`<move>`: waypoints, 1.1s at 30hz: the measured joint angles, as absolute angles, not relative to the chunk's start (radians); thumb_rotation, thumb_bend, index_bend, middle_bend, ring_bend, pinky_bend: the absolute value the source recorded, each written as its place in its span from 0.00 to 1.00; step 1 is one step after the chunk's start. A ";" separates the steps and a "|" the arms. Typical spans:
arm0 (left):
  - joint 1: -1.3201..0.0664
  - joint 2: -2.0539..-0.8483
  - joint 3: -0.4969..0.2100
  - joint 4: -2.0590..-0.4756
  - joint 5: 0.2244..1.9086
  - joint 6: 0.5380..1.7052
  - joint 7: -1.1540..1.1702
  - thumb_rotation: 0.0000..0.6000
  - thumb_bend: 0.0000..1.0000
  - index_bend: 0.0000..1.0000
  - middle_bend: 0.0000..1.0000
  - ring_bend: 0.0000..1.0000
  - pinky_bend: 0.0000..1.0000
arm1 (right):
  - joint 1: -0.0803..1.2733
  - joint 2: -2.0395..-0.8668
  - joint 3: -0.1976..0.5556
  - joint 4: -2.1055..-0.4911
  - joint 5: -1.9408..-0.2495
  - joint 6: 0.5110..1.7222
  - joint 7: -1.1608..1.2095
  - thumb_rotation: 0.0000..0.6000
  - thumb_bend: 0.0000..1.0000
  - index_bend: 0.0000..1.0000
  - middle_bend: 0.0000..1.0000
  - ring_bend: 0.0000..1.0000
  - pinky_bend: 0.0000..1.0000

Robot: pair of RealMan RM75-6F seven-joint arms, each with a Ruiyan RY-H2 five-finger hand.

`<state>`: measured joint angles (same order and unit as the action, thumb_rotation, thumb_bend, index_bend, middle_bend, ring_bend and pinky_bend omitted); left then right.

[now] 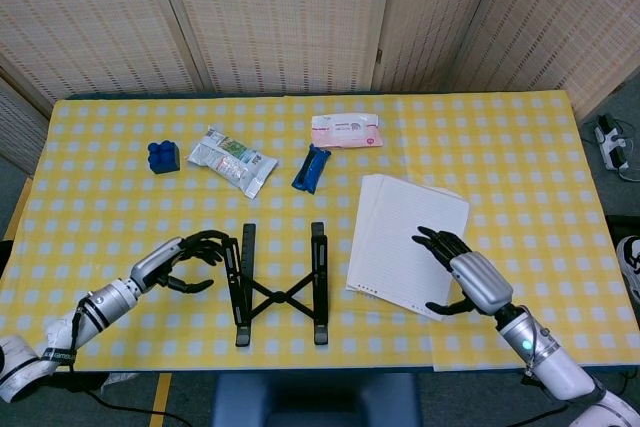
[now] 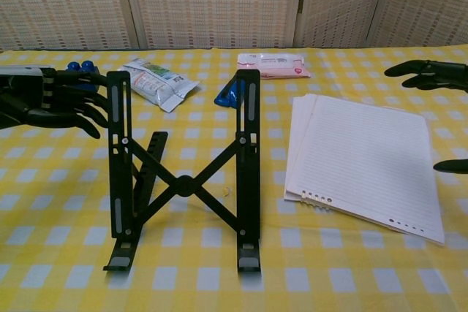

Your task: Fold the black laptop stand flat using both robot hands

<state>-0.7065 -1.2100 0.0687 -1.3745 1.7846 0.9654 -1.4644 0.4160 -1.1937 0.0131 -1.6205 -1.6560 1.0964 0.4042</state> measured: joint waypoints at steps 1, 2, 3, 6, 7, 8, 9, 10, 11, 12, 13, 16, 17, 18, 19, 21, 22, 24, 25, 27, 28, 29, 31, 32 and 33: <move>-0.715 -1.212 0.080 -1.369 1.794 0.978 -1.476 1.00 0.35 0.24 0.37 0.35 0.34 | 0.428 -1.208 0.013 -1.607 -1.656 1.085 0.426 1.00 0.22 0.00 0.00 0.06 0.00; -0.719 -1.212 0.088 -1.367 1.800 0.986 -1.484 1.00 0.35 0.24 0.38 0.35 0.34 | 0.437 -1.218 0.013 -1.599 -1.657 1.076 0.442 1.00 0.22 0.00 0.01 0.07 0.00; -0.723 -1.212 0.095 -1.366 1.804 0.994 -1.491 1.00 0.35 0.24 0.38 0.36 0.34 | 0.446 -1.228 0.012 -1.590 -1.657 1.068 0.458 1.00 0.22 0.00 0.01 0.07 0.00; -0.730 -1.210 0.110 -1.362 1.813 1.020 -1.509 1.00 0.35 0.25 0.39 0.36 0.34 | 0.475 -1.262 0.008 -1.557 -1.660 1.040 0.509 1.00 0.22 0.00 0.02 0.07 0.00; -0.731 -1.208 0.115 -1.361 1.816 1.033 -1.515 1.00 0.35 0.26 0.39 0.37 0.34 | 0.486 -1.274 0.006 -1.543 -1.661 1.031 0.526 1.00 0.22 0.00 0.02 0.07 0.00; -0.731 -1.207 0.119 -1.361 1.818 1.043 -1.519 1.00 0.35 0.27 0.40 0.37 0.35 | 0.493 -1.281 0.005 -1.535 -1.662 1.026 0.538 1.00 0.22 0.00 0.02 0.07 0.00; -0.731 -1.206 0.124 -1.360 1.820 1.053 -1.523 1.00 0.35 0.28 0.40 0.37 0.35 | 0.498 -1.287 0.003 -1.529 -1.663 1.021 0.551 1.00 0.22 0.00 0.02 0.07 0.00; -0.732 -1.203 0.131 -1.360 1.824 1.067 -1.528 1.00 0.35 0.29 0.40 0.38 0.35 | 0.506 -1.293 0.001 -1.523 -1.664 1.016 0.569 1.00 0.22 0.00 0.02 0.07 0.00; -0.733 -1.200 0.137 -1.360 1.828 1.076 -1.531 1.00 0.35 0.30 0.41 0.38 0.35 | 0.511 -1.298 0.000 -1.519 -1.665 1.012 0.583 1.00 0.22 0.00 0.02 0.07 0.00; -0.734 -1.197 0.142 -1.361 1.833 1.085 -1.533 1.00 0.35 0.31 0.41 0.39 0.36 | 0.517 -1.302 -0.002 -1.515 -1.667 1.009 0.598 1.00 0.22 0.00 0.02 0.07 0.00; -0.734 -1.193 0.149 -1.363 1.838 1.097 -1.532 1.00 0.35 0.32 0.41 0.39 0.36 | 0.525 -1.308 -0.004 -1.510 -1.670 1.006 0.620 1.00 0.22 0.00 0.02 0.07 0.00; -0.733 -1.181 0.164 -1.372 1.853 1.129 -1.525 1.00 0.35 0.34 0.43 0.40 0.36 | 0.544 -1.319 -0.009 -1.504 -1.683 1.004 0.680 1.00 0.22 0.00 0.03 0.07 0.00; -0.732 -1.176 0.170 -1.376 1.858 1.140 -1.521 1.00 0.35 0.34 0.43 0.40 0.36 | 0.550 -1.321 -0.011 -1.503 -1.689 1.005 0.701 1.00 0.22 0.00 0.03 0.07 0.00; -0.731 -1.172 0.176 -1.381 1.864 1.150 -1.517 1.00 0.35 0.35 0.43 0.41 0.37 | 0.558 -1.323 -0.013 -1.503 -1.695 1.005 0.723 1.00 0.22 0.00 0.03 0.07 0.00; -0.729 -1.165 0.185 -1.388 1.873 1.165 -1.509 1.00 0.35 0.35 0.43 0.41 0.37 | 0.568 -1.326 -0.015 -1.503 -1.704 1.006 0.754 1.00 0.22 0.00 0.03 0.07 0.00; -0.724 -1.155 0.199 -1.398 1.883 1.183 -1.492 1.00 0.35 0.36 0.44 0.41 0.37 | 0.585 -1.330 -0.019 -1.503 -1.717 1.006 0.804 1.00 0.22 0.00 0.04 0.07 0.00; -0.721 -1.151 0.206 -1.404 1.887 1.191 -1.483 1.00 0.35 0.36 0.44 0.41 0.37 | 0.596 -1.334 -0.022 -1.504 -1.727 1.007 0.841 1.00 0.22 0.00 0.04 0.08 0.00; -0.713 -1.143 0.221 -1.418 1.896 1.208 -1.460 1.00 0.35 0.36 0.44 0.42 0.38 | 0.614 -1.340 -0.029 -1.504 -1.744 1.009 0.904 1.00 0.22 0.00 0.04 0.08 0.00; -0.710 -1.140 0.226 -1.424 1.899 1.214 -1.450 1.00 0.35 0.36 0.44 0.42 0.38 | 0.627 -1.345 -0.033 -1.503 -1.756 1.011 0.950 1.00 0.22 0.00 0.04 0.08 0.00; -0.703 -1.131 0.238 -1.438 1.905 1.227 -1.430 1.00 0.35 0.36 0.44 0.42 0.38 | 0.648 -1.354 -0.042 -1.498 -1.777 1.016 1.023 1.00 0.22 0.00 0.04 0.08 0.00; -0.699 -1.126 0.244 -1.445 1.909 1.235 -1.418 1.00 0.35 0.36 0.44 0.42 0.38 | 0.666 -1.362 -0.048 -1.493 -1.794 1.019 1.073 1.00 0.22 0.00 0.04 0.08 0.00; -0.696 -1.123 0.248 -1.451 1.911 1.241 -1.409 1.00 0.35 0.36 0.44 0.42 0.38 | 0.680 -1.370 -0.053 -1.487 -1.809 1.022 1.110 1.00 0.22 0.00 0.04 0.08 0.00; -0.690 -1.115 0.257 -1.465 1.912 1.252 -1.389 1.00 0.35 0.37 0.44 0.42 0.38 | 0.716 -1.390 -0.067 -1.471 -1.843 1.033 1.190 1.00 0.22 0.00 0.04 0.08 0.00; -0.687 -1.112 0.261 -1.471 1.913 1.257 -1.382 1.00 0.35 0.37 0.44 0.42 0.38 | 0.731 -1.399 -0.074 -1.463 -1.858 1.040 1.221 1.00 0.22 0.00 0.04 0.08 0.00; -0.685 -1.109 0.265 -1.475 1.913 1.260 -1.376 1.00 0.35 0.38 0.44 0.42 0.38 | 0.747 -1.408 -0.080 -1.455 -1.872 1.048 1.249 1.00 0.22 0.00 0.04 0.08 0.00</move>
<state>-0.6847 -1.1092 0.2654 -1.4751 1.9130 1.2605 -1.3759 0.7469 -1.4082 -0.0805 -1.4551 -1.8721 1.0476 1.2491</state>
